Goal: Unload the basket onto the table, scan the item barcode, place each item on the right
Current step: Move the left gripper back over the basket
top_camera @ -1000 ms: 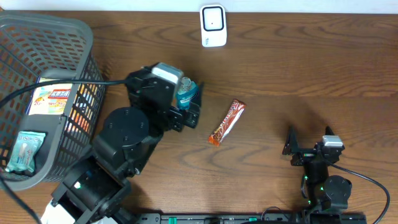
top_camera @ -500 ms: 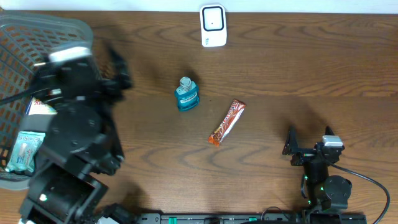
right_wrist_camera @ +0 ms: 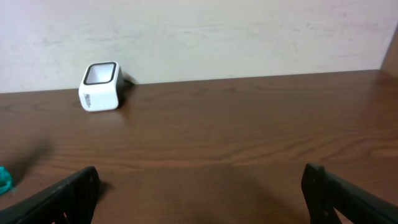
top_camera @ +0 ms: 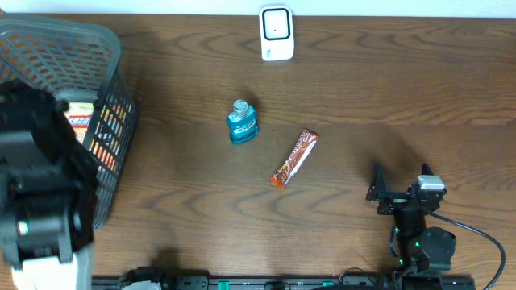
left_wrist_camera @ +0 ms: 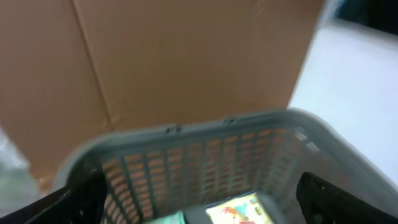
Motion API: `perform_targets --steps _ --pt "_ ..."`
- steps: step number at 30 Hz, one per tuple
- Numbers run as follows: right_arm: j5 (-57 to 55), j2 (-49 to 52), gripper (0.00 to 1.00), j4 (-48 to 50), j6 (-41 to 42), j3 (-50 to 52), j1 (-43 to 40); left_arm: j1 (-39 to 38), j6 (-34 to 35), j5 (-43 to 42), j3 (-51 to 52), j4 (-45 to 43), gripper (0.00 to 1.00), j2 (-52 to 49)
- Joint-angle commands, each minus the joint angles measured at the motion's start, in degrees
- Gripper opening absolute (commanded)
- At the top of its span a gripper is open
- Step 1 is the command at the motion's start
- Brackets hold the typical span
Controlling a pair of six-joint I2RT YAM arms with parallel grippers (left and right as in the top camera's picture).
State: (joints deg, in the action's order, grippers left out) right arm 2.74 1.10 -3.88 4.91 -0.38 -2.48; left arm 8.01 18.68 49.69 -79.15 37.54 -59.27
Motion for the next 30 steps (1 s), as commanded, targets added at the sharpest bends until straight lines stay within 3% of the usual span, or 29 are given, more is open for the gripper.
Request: perform_targets --steps 1,5,8,21,30 --pt "-0.26 -0.07 0.99 -0.24 -0.7 0.07 0.33 9.29 8.83 -18.01 -0.61 1.33 0.98 -6.71" --pt "-0.26 -0.07 0.99 -0.24 -0.7 0.07 0.33 17.7 11.91 -35.34 -0.61 1.92 0.98 -15.41" --pt "-0.26 -0.07 0.99 -0.24 -0.7 0.07 0.33 20.57 14.58 -42.86 -0.61 2.23 0.98 -21.86" --pt "-0.26 -0.07 0.99 -0.24 -0.7 0.07 0.33 20.7 27.06 -51.3 -0.59 -2.01 0.98 -43.74" --pt "-0.26 -0.07 0.99 -0.24 -0.7 0.07 0.33 20.68 30.64 -58.8 -0.59 -9.03 0.98 -53.88"
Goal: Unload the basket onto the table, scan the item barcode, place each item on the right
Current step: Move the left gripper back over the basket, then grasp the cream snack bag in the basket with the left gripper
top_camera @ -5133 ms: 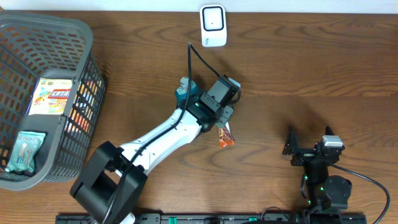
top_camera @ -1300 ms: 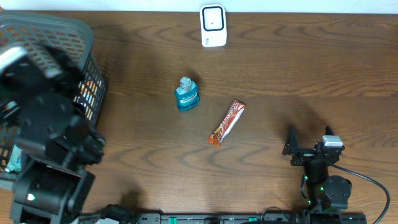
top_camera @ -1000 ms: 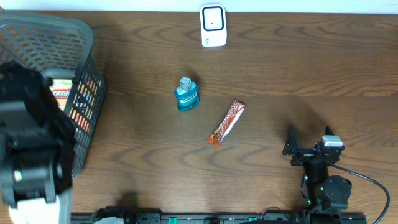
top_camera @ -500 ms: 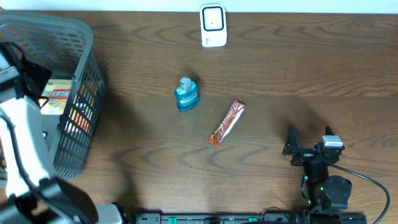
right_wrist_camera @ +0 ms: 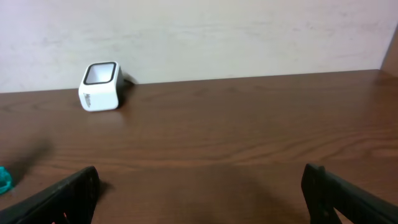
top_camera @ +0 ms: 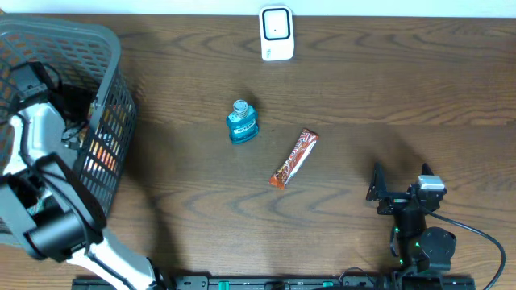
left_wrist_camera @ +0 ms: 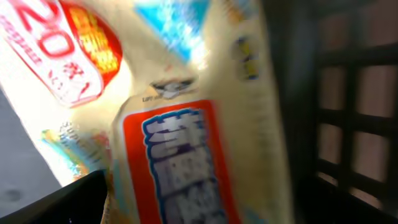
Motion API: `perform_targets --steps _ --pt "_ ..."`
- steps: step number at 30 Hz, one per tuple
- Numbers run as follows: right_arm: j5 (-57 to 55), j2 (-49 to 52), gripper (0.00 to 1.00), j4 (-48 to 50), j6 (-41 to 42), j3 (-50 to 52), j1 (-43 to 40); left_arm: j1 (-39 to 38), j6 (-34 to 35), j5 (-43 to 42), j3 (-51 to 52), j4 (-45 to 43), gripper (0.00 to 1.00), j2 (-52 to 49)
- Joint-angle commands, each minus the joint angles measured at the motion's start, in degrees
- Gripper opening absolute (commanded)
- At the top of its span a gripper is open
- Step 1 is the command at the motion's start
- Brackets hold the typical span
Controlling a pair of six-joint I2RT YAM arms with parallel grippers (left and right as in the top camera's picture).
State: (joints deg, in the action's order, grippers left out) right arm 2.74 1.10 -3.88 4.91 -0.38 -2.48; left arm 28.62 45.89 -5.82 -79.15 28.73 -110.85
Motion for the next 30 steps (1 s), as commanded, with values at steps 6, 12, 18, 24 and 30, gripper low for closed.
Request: perform_targets --steps 6,12,18,24,30 --pt "-0.26 -0.07 0.99 -0.24 -0.7 0.07 0.33 0.07 2.4 -3.43 -0.59 -0.44 0.79 -7.21" --pt "-0.26 -0.07 0.99 -0.24 -0.7 0.07 0.33 0.09 -0.15 -4.76 -0.59 -0.59 0.08 -6.4" --pt "-0.26 -0.07 0.99 -0.24 -0.7 0.07 0.33 0.09 -3.23 -5.18 -0.61 -0.83 0.07 1.05" --pt "-0.26 -0.07 0.99 -0.24 -0.7 0.07 0.33 0.09 -6.51 -3.56 -0.61 -0.74 0.07 15.58" --pt "-0.26 -0.07 0.99 -0.24 -0.7 0.07 0.33 0.09 -6.69 -3.56 -0.61 -0.74 0.07 30.08"
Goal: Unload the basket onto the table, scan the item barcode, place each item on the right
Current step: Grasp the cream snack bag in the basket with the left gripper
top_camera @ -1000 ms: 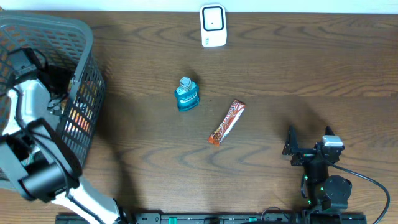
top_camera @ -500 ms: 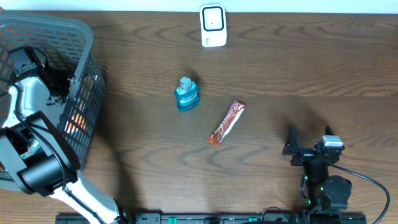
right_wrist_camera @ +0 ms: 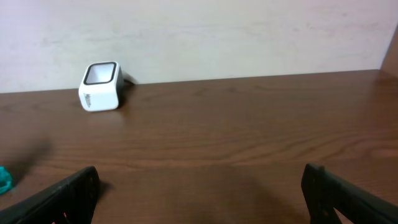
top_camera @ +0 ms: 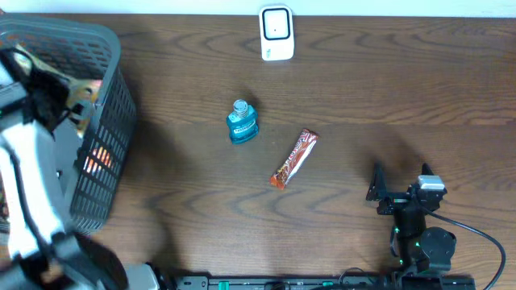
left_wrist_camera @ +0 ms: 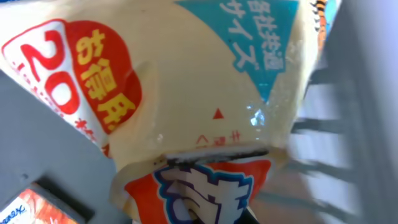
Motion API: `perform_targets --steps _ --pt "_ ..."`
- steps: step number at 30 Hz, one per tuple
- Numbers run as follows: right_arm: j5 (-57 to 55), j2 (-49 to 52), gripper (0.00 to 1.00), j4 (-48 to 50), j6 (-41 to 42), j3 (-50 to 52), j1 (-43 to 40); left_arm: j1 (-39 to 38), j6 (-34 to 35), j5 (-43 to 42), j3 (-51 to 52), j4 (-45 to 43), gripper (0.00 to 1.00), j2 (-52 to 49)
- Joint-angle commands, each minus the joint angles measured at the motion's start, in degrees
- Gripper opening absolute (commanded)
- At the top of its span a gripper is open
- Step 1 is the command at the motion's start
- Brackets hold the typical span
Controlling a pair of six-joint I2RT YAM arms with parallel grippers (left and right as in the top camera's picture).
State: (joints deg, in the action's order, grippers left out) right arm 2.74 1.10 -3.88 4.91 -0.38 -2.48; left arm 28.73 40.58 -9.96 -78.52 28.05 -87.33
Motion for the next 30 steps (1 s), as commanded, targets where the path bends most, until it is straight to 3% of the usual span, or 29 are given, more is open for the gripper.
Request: perform_targets --steps 1,9,20,30 --pt "-0.26 -0.07 0.99 -0.24 -0.7 0.07 0.33 -0.02 -1.38 0.72 -1.25 -0.07 0.07 8.68" --pt "-0.26 -0.07 0.99 -0.24 -0.7 0.07 0.33 -0.22 -1.33 2.54 -1.25 -0.09 0.07 19.28" --pt "-0.26 -0.07 0.99 -0.24 -0.7 0.07 0.33 -0.85 -1.36 -14.23 -1.25 -9.73 0.07 29.22" --pt "-0.26 -0.07 0.99 -0.24 -0.7 0.07 0.33 -12.57 -1.62 -20.55 -1.22 -12.15 0.07 31.28"
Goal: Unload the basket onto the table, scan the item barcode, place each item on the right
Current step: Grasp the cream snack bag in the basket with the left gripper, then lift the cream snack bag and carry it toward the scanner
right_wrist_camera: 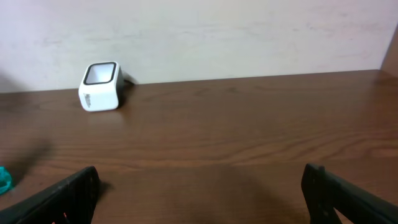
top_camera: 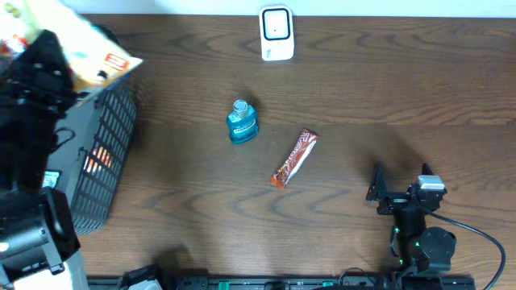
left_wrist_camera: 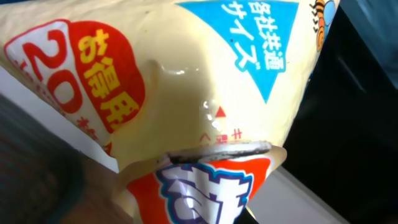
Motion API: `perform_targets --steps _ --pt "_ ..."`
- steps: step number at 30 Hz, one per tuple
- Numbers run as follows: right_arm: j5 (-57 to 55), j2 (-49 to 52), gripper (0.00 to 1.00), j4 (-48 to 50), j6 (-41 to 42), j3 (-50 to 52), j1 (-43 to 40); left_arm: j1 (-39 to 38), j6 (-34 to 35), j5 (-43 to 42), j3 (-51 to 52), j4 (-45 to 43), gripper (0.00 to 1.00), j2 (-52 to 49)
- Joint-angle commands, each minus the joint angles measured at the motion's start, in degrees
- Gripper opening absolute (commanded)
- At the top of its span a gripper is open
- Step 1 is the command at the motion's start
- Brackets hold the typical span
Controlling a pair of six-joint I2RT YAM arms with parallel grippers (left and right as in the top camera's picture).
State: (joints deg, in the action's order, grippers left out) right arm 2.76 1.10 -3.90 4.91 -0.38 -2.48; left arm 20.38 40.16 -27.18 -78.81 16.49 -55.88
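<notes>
A cream snack bag with red, orange and blue print hangs above the far corner of the grey basket, at the table's left end. My left gripper is shut on the bag. The bag fills the left wrist view and hides the fingers. The white barcode scanner stands at the table's far edge, also seen as the scanner from the right wrist. My right gripper rests open near the front right edge, the same gripper holding nothing.
A blue bottle stands mid-table, with an orange snack bar lying to its right. More packets show through the basket's mesh wall. A pale wall rises behind the scanner.
The bag in my left gripper was among the basket's walls and now hangs higher, above the rim at the far corner. My right arm has not moved.
My left gripper was open above the basket, looking in at the packets. Then it was down inside against the cream bag. Then it was shut on the bag within the basket, and now holds it above the rim.
</notes>
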Motion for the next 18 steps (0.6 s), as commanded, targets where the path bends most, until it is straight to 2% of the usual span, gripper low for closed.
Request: perform_targets --steps 1,10,18 --pt "-0.28 -0.07 0.99 -0.22 -0.7 0.07 0.33 -5.55 -1.33 -3.3 -0.94 -0.59 0.07 -0.17" --pt "-0.28 -0.07 0.99 -0.22 -0.7 0.07 0.33 -22.05 -7.78 -3.3 -0.94 0.11 0.07 -1.2" --pt "-0.28 -0.07 0.99 -0.22 -0.7 0.07 0.33 -37.51 -15.08 -3.28 -0.94 0.31 0.07 -7.34"
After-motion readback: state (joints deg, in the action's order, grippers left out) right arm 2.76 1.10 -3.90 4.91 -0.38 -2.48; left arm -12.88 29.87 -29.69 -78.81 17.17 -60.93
